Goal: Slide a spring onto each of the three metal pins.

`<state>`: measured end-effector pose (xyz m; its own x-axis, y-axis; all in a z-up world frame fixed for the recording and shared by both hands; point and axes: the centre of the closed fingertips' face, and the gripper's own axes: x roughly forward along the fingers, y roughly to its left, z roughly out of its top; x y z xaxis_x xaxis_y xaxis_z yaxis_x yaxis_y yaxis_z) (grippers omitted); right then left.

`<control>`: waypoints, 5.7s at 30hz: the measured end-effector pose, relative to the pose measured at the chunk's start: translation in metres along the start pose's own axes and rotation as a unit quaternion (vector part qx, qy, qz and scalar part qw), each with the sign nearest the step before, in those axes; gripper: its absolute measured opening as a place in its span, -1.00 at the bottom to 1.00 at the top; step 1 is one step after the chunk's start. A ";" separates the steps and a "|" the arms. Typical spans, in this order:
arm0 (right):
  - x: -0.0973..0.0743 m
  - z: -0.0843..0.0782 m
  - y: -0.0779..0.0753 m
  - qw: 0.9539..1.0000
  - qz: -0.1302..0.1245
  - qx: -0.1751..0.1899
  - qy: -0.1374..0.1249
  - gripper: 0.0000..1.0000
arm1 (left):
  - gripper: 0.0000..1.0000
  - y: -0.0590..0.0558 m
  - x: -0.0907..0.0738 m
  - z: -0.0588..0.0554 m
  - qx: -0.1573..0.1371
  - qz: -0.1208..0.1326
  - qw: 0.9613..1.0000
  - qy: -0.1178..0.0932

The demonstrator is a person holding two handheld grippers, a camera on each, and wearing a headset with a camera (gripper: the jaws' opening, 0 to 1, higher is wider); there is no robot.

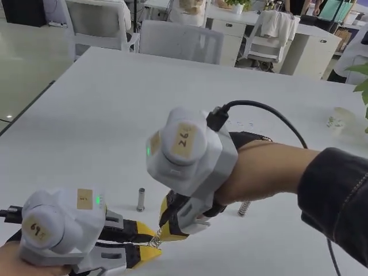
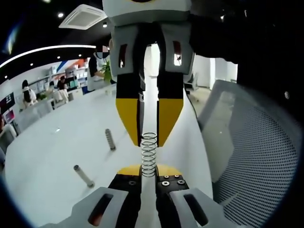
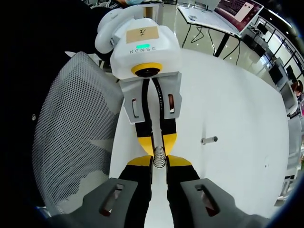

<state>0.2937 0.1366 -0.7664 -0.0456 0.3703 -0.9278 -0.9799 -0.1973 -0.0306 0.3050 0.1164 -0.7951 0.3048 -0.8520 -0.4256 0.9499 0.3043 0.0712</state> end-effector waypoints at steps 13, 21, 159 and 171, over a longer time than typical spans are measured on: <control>0.006 -0.001 -0.001 1.000 0.004 0.004 -0.008 -0.77 | -0.97 0.000 -0.001 0.001 -0.007 0.004 1.000 -0.011; 0.011 -0.006 -0.003 1.000 0.008 0.013 -0.011 -0.79 | -0.97 0.002 -0.003 0.005 -0.009 0.007 1.000 -0.020; 0.041 0.003 -0.119 0.999 -0.029 0.007 0.036 -0.83 | 0.45 0.036 -0.045 -0.021 -0.112 0.111 0.986 -0.050; 0.054 -0.005 -0.120 0.998 -0.024 0.003 0.058 -0.83 | 0.42 0.035 -0.046 -0.025 -0.118 0.113 0.985 -0.049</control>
<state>0.4097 0.1756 -0.8146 0.0245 0.2707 -0.9623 -0.9814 -0.1768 -0.0748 0.3225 0.1767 -0.7951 0.5222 -0.7851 -0.3331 0.8184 0.5711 -0.0631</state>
